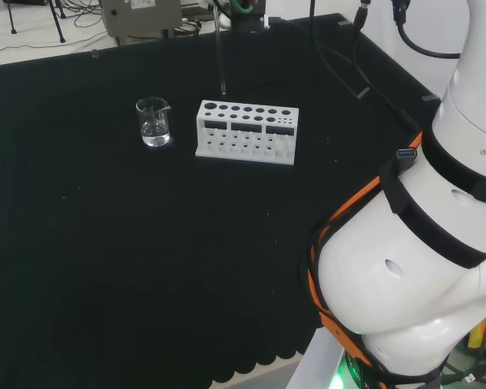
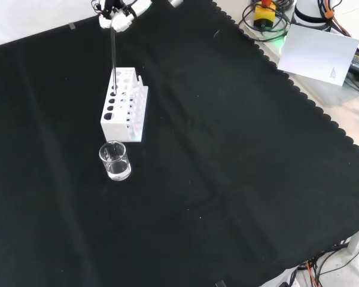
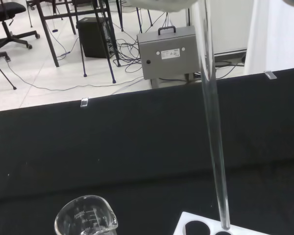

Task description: Stir in the beaker to the left of the white test tube rack with the glass rod.

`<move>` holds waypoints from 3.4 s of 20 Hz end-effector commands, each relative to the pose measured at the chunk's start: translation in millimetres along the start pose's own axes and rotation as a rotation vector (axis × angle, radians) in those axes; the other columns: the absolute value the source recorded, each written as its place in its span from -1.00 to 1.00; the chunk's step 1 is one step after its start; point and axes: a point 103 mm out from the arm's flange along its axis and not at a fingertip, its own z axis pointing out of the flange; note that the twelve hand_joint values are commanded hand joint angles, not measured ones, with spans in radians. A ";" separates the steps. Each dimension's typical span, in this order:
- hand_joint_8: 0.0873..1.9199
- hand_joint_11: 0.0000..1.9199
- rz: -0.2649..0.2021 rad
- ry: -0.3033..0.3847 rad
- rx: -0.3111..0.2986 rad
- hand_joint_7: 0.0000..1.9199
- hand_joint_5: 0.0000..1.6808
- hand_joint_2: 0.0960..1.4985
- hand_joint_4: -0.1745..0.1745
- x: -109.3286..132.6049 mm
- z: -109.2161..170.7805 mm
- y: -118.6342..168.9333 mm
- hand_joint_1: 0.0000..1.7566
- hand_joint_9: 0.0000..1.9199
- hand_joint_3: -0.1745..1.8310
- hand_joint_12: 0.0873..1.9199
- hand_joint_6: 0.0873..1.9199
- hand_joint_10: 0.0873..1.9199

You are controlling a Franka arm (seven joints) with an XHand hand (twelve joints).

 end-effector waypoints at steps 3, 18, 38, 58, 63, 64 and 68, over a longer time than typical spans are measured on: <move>-0.10 0.86 -0.016 -0.003 -0.001 0.29 0.66 0.40 -1.00 5.3 -2.3 -0.3 0.50 0.83 -1.00 -0.79 -1.00 -0.56; -0.11 0.86 -0.101 0.002 -0.012 0.30 0.66 0.40 -1.00 48.3 -12.7 7.3 0.50 0.84 -1.00 -0.80 -1.00 -0.58; -0.11 0.87 -0.278 0.086 0.016 0.30 0.66 0.40 -1.00 103.1 -2.7 45.0 0.50 0.85 -1.00 -0.80 -1.00 -0.60; -0.12 0.87 -0.255 0.092 0.037 0.30 0.67 0.40 -1.00 113.8 9.8 61.0 0.50 0.86 -1.00 -0.81 -1.00 -0.62; -0.12 0.87 -0.257 0.096 0.030 0.30 0.67 0.40 -1.00 114.2 12.4 62.3 0.50 0.86 -1.00 -0.81 -1.00 -0.62; -0.12 0.87 -0.257 0.097 0.033 0.30 0.67 0.40 -1.00 115.0 14.2 63.5 0.50 0.86 -1.00 -0.81 -1.00 -0.62; -0.12 0.87 -0.257 0.100 0.031 0.30 0.67 0.39 -1.00 114.4 15.9 64.4 0.50 0.86 -1.00 -0.82 -1.00 -0.62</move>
